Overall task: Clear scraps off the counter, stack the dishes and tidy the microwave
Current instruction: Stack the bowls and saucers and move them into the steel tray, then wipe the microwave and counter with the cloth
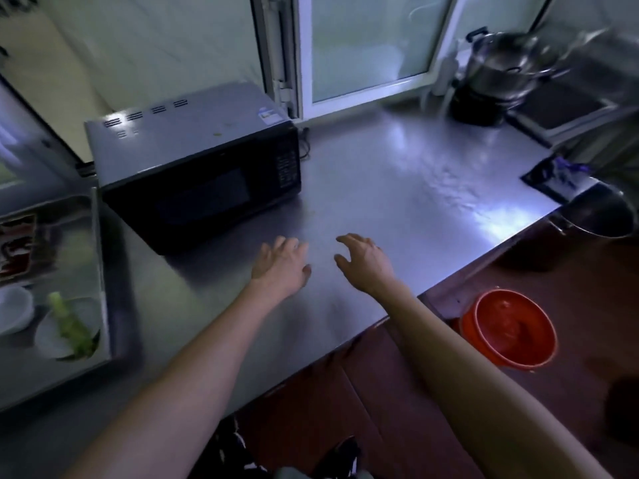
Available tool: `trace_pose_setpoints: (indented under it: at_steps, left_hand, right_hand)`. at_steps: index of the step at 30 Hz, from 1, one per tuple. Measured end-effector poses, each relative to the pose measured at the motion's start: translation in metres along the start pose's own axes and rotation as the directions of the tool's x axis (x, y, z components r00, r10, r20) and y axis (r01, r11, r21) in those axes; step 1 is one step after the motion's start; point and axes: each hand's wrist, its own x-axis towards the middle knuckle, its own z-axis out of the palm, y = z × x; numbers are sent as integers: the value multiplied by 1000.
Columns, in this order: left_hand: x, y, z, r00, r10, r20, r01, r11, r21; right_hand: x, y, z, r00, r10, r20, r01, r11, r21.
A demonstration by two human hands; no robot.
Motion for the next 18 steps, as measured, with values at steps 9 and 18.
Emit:
trace_pose_setpoints:
  at_steps: [9, 18]
  left_hand:
    - [80, 119, -18, 987, 163, -12, -162, 985, 55]
    - [197, 220, -18, 945, 328, -3, -328, 944, 36]
  right_hand:
    - [-7, 123, -64, 978, 171, -123, -170, 985, 18]
    - [32, 237, -112, 939, 305, -156, -307, 952, 10]
